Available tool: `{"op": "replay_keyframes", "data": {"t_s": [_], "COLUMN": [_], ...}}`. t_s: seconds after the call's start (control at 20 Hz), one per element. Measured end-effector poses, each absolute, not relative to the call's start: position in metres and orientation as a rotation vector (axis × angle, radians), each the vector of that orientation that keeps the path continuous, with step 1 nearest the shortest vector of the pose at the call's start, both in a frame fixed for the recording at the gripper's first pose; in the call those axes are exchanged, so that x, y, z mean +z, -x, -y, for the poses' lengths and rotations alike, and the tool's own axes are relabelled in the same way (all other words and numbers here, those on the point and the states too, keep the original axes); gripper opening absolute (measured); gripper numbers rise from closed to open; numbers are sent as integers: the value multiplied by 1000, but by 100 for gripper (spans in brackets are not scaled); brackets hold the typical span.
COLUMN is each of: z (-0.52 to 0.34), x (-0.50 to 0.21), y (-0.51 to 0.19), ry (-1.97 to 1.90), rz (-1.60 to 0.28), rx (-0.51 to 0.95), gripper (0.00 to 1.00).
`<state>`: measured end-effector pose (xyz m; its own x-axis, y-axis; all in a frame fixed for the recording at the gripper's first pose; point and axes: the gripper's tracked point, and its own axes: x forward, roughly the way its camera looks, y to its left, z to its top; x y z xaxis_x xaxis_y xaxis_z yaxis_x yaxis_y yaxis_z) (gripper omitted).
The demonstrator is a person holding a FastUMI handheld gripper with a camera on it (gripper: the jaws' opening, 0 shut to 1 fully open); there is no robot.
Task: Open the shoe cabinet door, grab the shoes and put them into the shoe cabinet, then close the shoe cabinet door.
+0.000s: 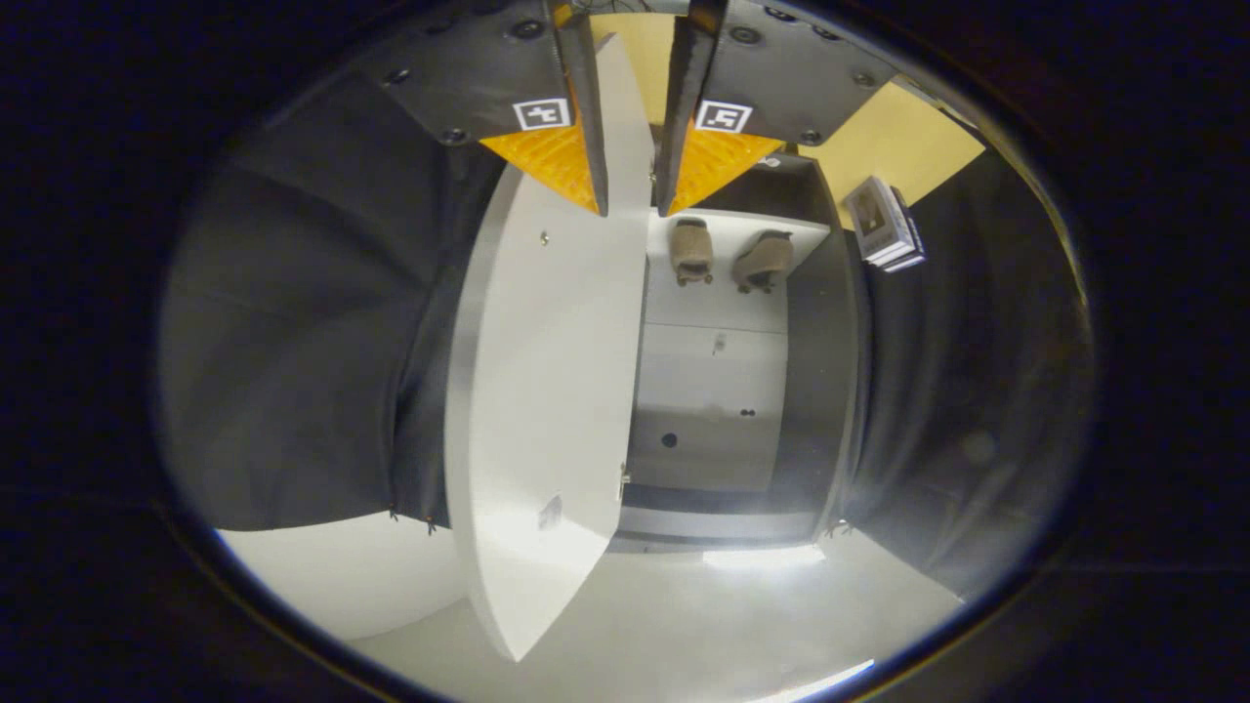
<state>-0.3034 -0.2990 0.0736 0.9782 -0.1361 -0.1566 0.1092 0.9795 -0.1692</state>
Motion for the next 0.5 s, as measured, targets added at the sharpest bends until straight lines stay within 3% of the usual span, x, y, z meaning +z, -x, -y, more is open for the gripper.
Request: {"op": "replay_keyframes", "data": {"t_s": [0.5], "z": [379], "x": [75], "y": [334], "ry": [159], "rz": [-141], "rx": [-149], "gripper": [33]}}
